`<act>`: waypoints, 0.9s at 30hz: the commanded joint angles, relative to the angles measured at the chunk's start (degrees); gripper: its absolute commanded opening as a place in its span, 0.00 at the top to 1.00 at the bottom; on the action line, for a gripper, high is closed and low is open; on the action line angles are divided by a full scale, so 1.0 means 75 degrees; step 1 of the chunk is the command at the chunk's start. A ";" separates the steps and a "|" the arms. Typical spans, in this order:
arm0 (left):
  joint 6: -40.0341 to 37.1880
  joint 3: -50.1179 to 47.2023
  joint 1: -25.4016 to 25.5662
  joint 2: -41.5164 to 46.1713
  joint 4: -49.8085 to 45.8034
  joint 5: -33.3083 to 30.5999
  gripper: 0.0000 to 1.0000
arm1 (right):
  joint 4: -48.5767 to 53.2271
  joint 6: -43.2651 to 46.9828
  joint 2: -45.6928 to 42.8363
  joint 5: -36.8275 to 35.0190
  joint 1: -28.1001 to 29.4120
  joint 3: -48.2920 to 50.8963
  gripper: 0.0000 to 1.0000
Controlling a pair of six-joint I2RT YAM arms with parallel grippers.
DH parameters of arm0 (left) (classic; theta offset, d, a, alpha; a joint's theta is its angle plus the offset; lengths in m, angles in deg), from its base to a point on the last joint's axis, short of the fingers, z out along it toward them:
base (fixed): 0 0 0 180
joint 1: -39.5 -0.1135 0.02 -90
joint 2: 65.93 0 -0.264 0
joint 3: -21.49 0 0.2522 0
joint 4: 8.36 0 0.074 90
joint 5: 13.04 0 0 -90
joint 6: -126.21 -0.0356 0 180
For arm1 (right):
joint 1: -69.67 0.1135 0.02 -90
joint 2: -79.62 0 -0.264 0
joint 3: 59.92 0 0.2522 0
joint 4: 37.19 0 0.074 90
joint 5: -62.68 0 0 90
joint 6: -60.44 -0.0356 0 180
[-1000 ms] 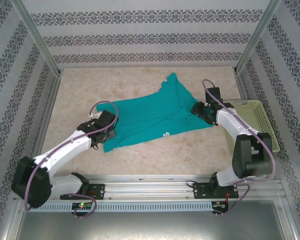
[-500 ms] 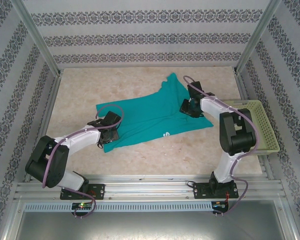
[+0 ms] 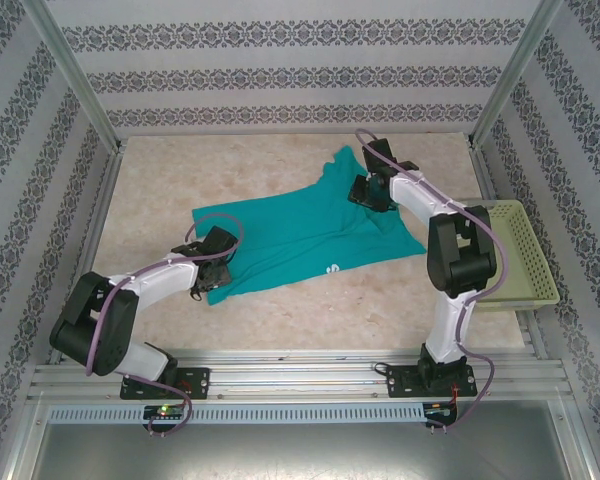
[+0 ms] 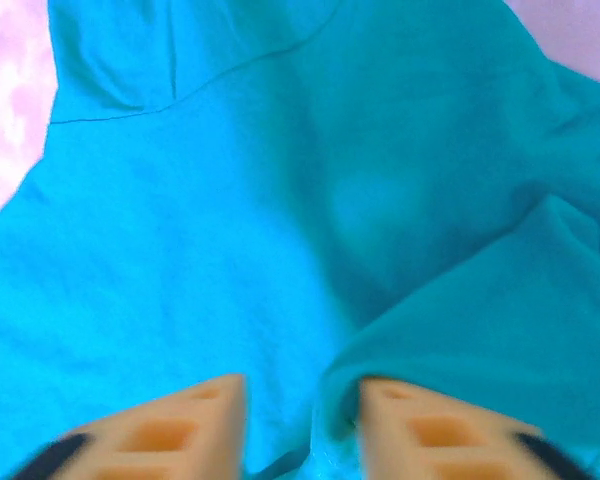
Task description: Fold the inside-out t-shirt
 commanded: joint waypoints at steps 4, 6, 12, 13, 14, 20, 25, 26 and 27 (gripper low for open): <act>-0.0615 0.1004 -0.0308 0.0330 -0.0610 -0.0467 0.38 | 0.0824 0.0456 -0.0017 -0.0262 -0.0137 -0.0584 0.49; -0.0817 0.1467 -0.0350 0.0055 -0.0751 -0.0391 0.37 | 0.0810 0.0491 -0.0318 -0.0387 -0.0239 -0.0313 0.49; -0.0936 0.2177 -0.0905 -0.0912 -0.0672 -0.0155 0.34 | 0.0296 0.0499 -0.1305 -0.0357 -0.0702 0.1254 0.49; -0.0965 0.2236 -0.1055 -0.1038 -0.0549 -0.0023 0.34 | 0.0204 0.0500 -0.1429 -0.0362 -0.0764 0.1555 0.49; -0.0980 0.2305 -0.1162 -0.1160 -0.0465 0.0075 0.34 | 0.0102 0.0497 -0.1564 -0.0343 -0.0810 0.1802 0.49; -0.1259 0.2928 -0.1485 -0.2366 0.0011 0.0857 0.34 | -0.0621 0.0100 -0.1832 0.0233 -0.1051 0.3127 0.49; -0.1209 0.3189 -0.1620 -0.3105 0.0025 0.1098 0.34 | -0.1151 -0.0866 -0.2103 0.0233 -0.1214 0.4292 0.49; -0.1230 0.3203 -0.1653 -0.3167 -0.0032 0.1033 0.34 | -0.1242 -0.0996 -0.2214 0.0239 -0.1191 0.4497 0.49; -0.1193 0.3181 -0.1698 -0.3208 -0.0107 0.0934 0.34 | -0.1297 -0.1107 -0.2347 0.0256 -0.1164 0.4699 0.49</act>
